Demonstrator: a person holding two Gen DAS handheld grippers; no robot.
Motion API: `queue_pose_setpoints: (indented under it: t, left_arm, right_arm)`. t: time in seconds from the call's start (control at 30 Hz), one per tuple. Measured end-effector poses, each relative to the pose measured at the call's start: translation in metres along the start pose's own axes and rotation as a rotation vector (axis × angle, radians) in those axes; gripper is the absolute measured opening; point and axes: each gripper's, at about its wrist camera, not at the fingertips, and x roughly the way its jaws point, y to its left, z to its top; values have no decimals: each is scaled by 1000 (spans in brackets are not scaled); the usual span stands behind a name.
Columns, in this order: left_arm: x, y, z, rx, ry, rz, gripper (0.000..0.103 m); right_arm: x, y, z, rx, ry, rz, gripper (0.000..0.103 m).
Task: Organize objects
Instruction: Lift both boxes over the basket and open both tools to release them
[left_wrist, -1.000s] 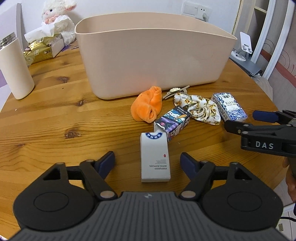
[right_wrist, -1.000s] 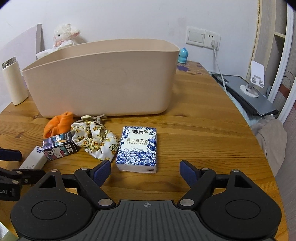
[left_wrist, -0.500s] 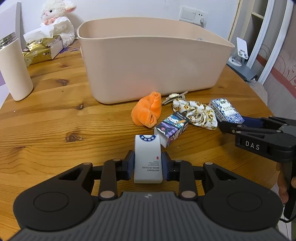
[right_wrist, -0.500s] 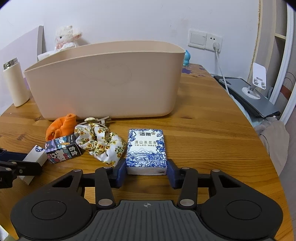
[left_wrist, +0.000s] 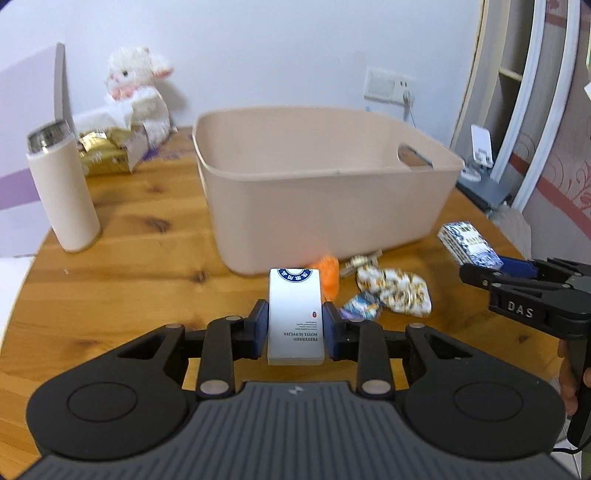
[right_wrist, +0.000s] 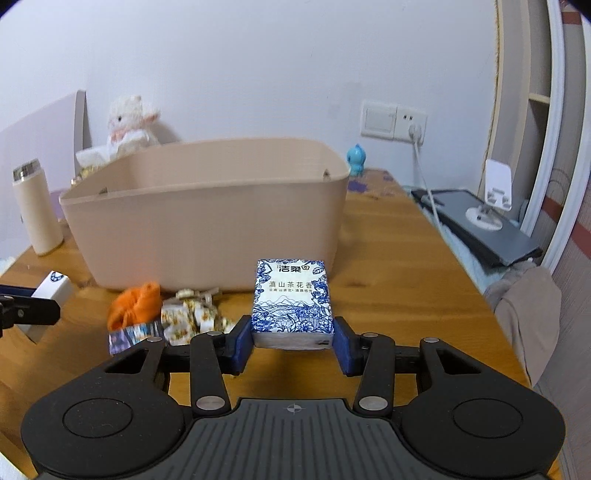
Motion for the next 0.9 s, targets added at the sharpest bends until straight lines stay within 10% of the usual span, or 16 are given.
queue_pose_setpoints:
  t: [0.9]
  left_arm:
    - [17,0,91,43,-139,17,33]
  right_arm:
    - [-5,16,88,-24,-207,9,42]
